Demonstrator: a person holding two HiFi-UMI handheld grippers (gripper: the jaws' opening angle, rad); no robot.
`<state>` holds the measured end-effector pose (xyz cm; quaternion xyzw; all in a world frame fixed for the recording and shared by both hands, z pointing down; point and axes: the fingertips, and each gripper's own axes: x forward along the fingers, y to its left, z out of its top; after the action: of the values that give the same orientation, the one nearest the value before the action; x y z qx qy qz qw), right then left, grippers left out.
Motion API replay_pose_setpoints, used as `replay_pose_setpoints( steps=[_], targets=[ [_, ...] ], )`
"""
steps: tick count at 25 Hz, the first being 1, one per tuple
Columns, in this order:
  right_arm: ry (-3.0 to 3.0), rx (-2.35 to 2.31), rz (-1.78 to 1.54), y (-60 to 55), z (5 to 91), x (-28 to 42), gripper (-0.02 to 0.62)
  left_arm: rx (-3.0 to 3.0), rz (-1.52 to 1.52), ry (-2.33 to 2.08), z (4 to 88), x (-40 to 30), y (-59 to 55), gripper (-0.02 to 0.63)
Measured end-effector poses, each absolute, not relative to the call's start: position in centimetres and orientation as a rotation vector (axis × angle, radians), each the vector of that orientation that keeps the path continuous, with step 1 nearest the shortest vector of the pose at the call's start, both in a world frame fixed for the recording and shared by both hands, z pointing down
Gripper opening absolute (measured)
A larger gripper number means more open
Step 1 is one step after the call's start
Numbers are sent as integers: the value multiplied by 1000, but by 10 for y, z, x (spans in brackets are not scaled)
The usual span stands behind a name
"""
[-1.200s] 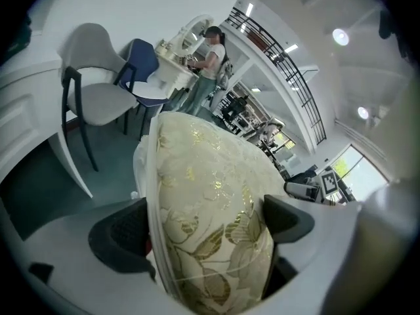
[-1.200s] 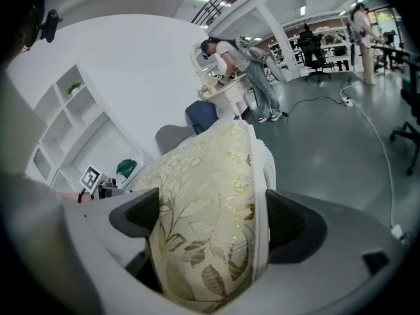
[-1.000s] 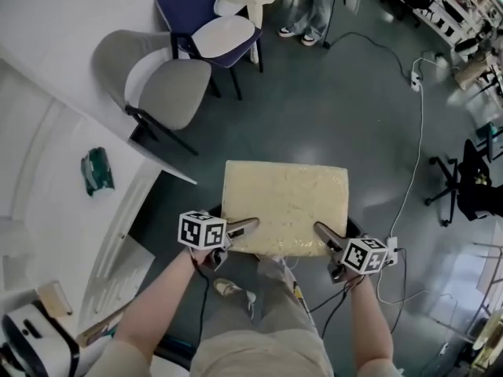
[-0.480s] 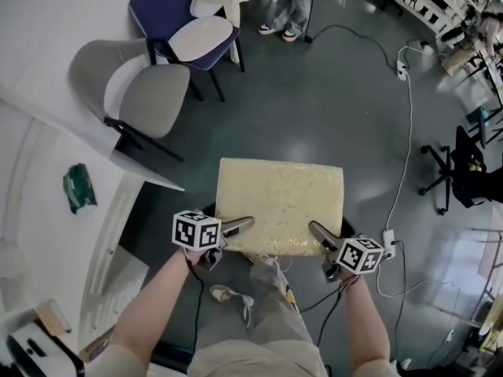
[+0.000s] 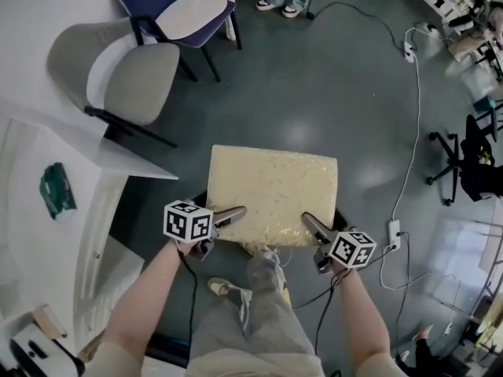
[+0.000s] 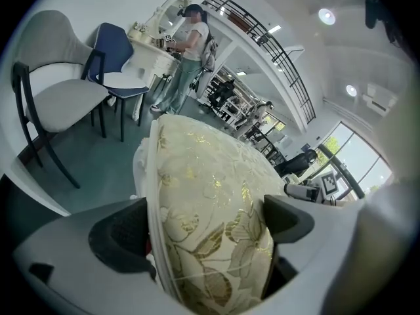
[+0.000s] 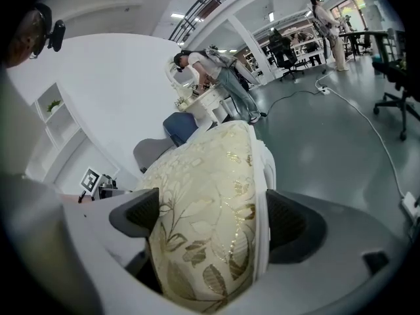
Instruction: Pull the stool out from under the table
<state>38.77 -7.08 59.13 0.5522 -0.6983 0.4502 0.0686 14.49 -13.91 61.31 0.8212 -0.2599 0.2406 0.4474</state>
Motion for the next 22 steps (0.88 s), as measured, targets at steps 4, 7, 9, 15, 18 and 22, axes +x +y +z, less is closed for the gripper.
replay_pose_setpoints(
  steps=[4,7,9,15,18,22],
  targets=[
    [-2089,1641,1364,-78,625,381,525,2010,590,-651,647,138,-143,531],
    [-2092,1619,1366,-82,645,380,525,1996,590,-661,667,137,-143,531],
    [-2096,1611,1369,-83,659,379,525,1993,594,-660,682,134,-143,531],
    [-2085,1616,1399,-88,706,373,525,1992,605,-662,724,129,-150,531],
    [-2076,1605,1423,-91,730,371,525,1980,598,-674,746,127,-152,531],
    [-2071,1576,1404,-91,758,370,525,1933,622,-666,780,125,-145,531]
  ],
)
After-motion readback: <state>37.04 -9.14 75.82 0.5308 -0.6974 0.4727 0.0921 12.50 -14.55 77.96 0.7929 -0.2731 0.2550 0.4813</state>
